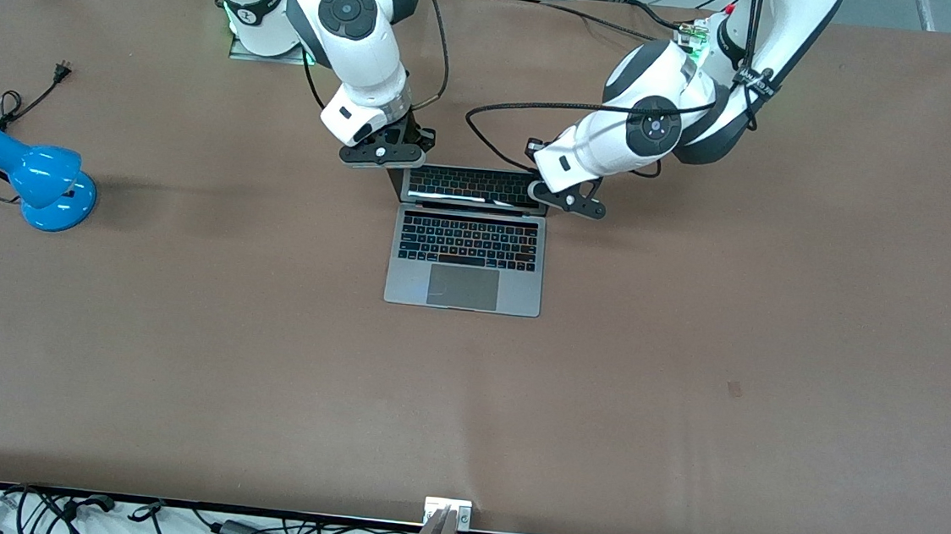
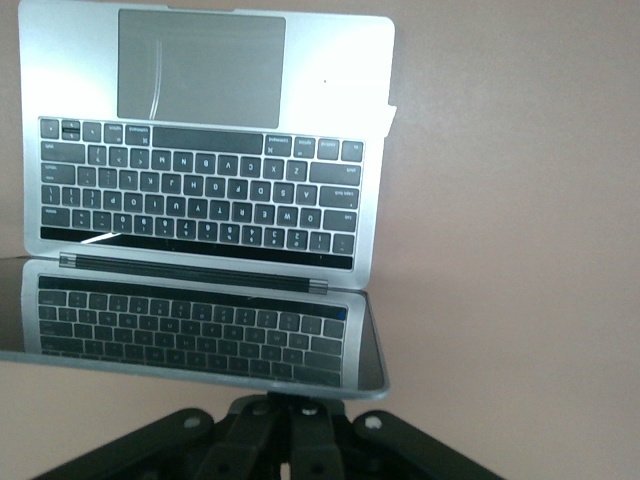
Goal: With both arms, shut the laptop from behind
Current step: 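Lower both grippers behind the open laptop lid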
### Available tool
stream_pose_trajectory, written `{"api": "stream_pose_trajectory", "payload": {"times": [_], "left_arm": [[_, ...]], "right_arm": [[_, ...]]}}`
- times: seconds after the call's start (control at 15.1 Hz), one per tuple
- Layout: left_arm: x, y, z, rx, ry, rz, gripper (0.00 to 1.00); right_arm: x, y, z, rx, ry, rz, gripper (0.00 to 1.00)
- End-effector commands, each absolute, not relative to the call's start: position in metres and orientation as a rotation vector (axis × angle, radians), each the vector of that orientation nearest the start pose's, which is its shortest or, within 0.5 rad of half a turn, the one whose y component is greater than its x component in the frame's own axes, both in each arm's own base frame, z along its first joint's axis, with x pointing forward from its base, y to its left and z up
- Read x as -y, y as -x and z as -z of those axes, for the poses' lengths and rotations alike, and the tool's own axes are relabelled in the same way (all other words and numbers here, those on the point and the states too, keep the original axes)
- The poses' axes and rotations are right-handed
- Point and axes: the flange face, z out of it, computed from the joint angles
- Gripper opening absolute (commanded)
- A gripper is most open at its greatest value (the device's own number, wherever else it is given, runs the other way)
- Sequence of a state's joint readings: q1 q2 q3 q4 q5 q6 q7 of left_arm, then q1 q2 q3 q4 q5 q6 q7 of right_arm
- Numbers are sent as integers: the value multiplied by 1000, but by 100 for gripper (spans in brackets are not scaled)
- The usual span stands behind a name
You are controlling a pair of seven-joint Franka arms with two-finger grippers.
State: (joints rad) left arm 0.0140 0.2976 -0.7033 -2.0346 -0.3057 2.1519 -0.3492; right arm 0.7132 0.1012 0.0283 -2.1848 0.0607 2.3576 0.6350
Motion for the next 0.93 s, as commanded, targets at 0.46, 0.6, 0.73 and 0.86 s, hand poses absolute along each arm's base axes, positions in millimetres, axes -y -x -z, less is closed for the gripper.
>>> {"api": "stream_pose_trajectory", "payload": {"times": [0.46, 0.6, 0.73, 0.86], "left_arm": [[373, -492, -303, -149, 3385, -556, 1], [368, -502, -298, -132, 3384, -551, 1], [365, -518, -293, -114, 3392, -559, 1], [364, -528, -280, -117, 3386, -568, 1]], "right_arm": [[-366, -446, -331, 110, 3049, 168, 0], [-368, -459, -325, 102, 3051, 170, 0], [-368, -475, -320, 118, 3059, 194, 0], [-370, -498, -315, 125, 3067, 232, 0]]}}
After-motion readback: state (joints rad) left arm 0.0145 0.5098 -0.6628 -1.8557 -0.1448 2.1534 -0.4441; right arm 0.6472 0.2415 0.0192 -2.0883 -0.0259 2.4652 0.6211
